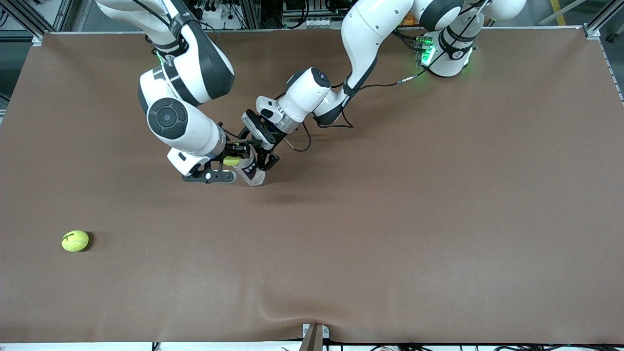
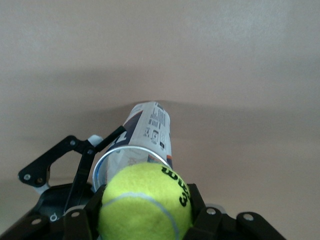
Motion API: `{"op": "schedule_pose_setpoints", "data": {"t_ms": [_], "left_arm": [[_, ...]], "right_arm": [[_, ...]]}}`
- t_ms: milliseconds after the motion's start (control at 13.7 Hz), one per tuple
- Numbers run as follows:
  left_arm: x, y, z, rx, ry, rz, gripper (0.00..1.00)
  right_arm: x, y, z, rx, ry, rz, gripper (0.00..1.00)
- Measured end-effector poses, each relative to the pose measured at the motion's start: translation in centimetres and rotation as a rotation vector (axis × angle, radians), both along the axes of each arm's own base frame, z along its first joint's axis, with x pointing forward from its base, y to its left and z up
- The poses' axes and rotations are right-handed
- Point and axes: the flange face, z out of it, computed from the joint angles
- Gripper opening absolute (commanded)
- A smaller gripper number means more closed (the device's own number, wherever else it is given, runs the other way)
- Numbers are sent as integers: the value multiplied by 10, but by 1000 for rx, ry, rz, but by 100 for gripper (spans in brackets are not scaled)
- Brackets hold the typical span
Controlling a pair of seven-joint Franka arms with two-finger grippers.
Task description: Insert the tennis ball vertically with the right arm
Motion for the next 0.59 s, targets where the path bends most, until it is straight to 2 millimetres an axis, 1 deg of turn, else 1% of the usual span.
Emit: {"op": "schedule_pose_setpoints", "data": {"t_ms": [220, 366, 439, 512, 585], "left_arm": [[0, 0, -2, 2, 1, 0, 81], [0, 0, -3, 3, 2, 0, 81], [0, 0, -3, 3, 2, 0, 81], [0, 0, -3, 3, 2, 0, 81], [0, 0, -3, 3, 2, 0, 81]], "right_arm": [[-7, 4, -10, -10, 19, 11, 0], [-8, 4, -11, -10, 20, 10, 0], [-8, 4, -12, -9, 17, 10, 32], [-8, 4, -12, -9, 16, 10, 79], [-7, 3, -12, -9, 16, 9, 100]]}}
